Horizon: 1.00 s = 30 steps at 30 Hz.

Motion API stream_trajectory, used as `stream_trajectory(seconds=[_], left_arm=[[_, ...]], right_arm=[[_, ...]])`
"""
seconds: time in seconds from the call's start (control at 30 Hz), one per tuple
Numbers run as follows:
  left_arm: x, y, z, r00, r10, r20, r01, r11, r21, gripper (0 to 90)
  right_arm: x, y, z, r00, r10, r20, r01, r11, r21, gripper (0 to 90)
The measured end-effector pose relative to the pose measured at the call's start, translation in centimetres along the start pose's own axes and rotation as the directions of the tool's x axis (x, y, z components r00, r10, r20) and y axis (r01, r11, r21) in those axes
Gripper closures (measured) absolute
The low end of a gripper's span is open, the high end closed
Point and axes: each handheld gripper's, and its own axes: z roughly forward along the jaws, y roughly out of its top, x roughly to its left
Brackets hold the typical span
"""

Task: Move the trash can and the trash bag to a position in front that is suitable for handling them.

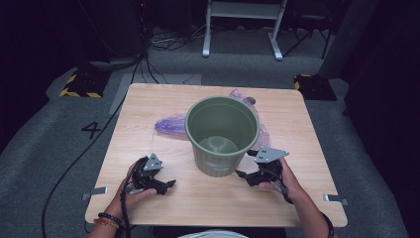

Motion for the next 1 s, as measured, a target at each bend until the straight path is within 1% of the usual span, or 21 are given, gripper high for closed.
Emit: stream_trajectory(seconds=[0.1,0.23,0.3,0.33,0.4,0.47,0.5,0.53,0.57,0.6,0.63,0.67,0.7,0.73,0.8,0.83,0.87,0.9,0.93,0.97,1.0], left_arm=[[0.0,0.0,0.0,1.0,0.0,0.0,0.0,1.0,0.0,10.1],[0.0,0.0,0.0,1.0,0.0,-0.001,0.0,1.0,0.0,10.1],[0.0,0.0,0.0,1.0,0.0,-0.001,0.0,1.0,0.0,10.1],[0.0,0.0,0.0,1.0,0.0,-0.001,0.0,1.0,0.0,10.1],[0.0,0.0,0.0,1.0,0.0,-0.001,0.0,1.0,0.0,10.1],[0.0,0.0,0.0,1.0,0.0,0.0,0.0,1.0,0.0,10.1],[0.0,0.0,0.0,1.0,0.0,-0.001,0.0,1.0,0.0,10.1],[0.0,0.0,0.0,1.0,0.0,-0.001,0.0,1.0,0.0,10.1],[0.0,0.0,0.0,1.0,0.0,-0.001,0.0,1.0,0.0,10.1],[0.0,0.0,0.0,1.0,0.0,0.0,0.0,1.0,0.0,10.1],[0.0,0.0,0.0,1.0,-0.001,-0.001,0.001,1.0,0.0,10.1],[0.0,0.0,0.0,1.0,-0.002,-0.002,0.002,1.0,0.0,10.1],[0.0,0.0,0.0,1.0,-0.001,-0.002,0.001,1.0,0.0,10.1],[0.0,0.0,0.0,1.0,-0.002,-0.003,0.002,1.0,0.001,10.1],[0.0,0.0,0.0,1.0,-0.003,-0.003,0.003,1.0,0.0,10.1],[0.0,0.0,0.0,1.0,-0.004,-0.003,0.004,1.0,-0.001,10.1],[0.0,0.0,0.1,1.0,-0.005,-0.003,0.005,1.0,-0.001,10.1],[0.0,0.0,0.1,1.0,-0.005,-0.003,0.005,1.0,-0.001,10.1],[0.0,0.0,0.1,1.0,-0.005,-0.004,0.005,1.0,-0.001,10.1],[0.0,0.0,0.1,1.0,-0.005,-0.004,0.005,1.0,-0.001,10.1],[0.0,0.0,0.1,1.0,-0.005,-0.004,0.005,1.0,-0.001,10.1]], right_arm=[[0.0,0.2,0.4,0.9999,0.006,-0.011,-0.006,1.0,-0.006,16.9],[0.1,0.3,0.5,0.9998,0.001,-0.018,-0.001,1.0,-0.009,17.0],[0.1,0.2,0.4,0.9998,-0.021,0.003,0.021,1.0,0.001,18.4],[0.1,0.2,0.4,0.9998,-0.021,0.003,0.021,1.0,0.001,18.4],[-0.4,-0.3,-0.3,0.9987,-0.034,0.038,0.034,0.999,0.017,19.0],[-1.2,-0.9,-1.1,0.9963,-0.023,0.083,0.021,1.0,0.022,20.8],[-2.0,-1.3,-1.6,0.9906,-0.011,0.136,0.007,1.0,0.028,24.1],[-3.4,-2.1,-2.4,0.9804,0.047,0.192,-0.051,0.999,0.018,27.9],[-3.4,-2.1,-2.4,0.9804,0.047,0.192,-0.051,0.999,0.018,27.9],[-3.9,-2.3,-2.7,0.9766,0.075,0.202,-0.076,0.997,0.0,29.7],[-4.7,-2.7,-2.9,0.9691,0.104,0.224,-0.103,0.995,-0.014,30.1],[-5.0,-2.8,-3.0,0.9641,0.112,0.241,-0.112,0.994,-0.014,30.7],[-5.8,-3.0,-2.8,0.9552,0.139,0.261,-0.138,0.99,-0.024,33.7],[-6.1,-3.1,-2.7,0.9546,0.166,0.247,-0.16,0.986,-0.046,34.5],[-6.3,-3.0,-2.4,0.9554,0.166,0.245,-0.159,0.986,-0.046,34.5],[-6.5,-2.9,-1.6,0.956,0.154,0.25,-0.152,0.988,-0.024,35.7],[-6.5,-2.9,-1.6,0.956,0.154,0.25,-0.152,0.988,-0.024,35.7],[-6.7,-2.8,-0.6,0.9574,0.147,0.249,-0.152,0.988,0.0,38.0],[-6.8,-2.8,-0.1,0.9598,0.149,0.238,-0.156,0.988,0.011,39.7],[-6.8,-2.8,-0.1,0.9598,0.149,0.238,-0.156,0.988,0.011,39.7],[-6.9,-2.8,0.9,0.9585,0.133,0.252,-0.15,0.987,0.049,43.8]])
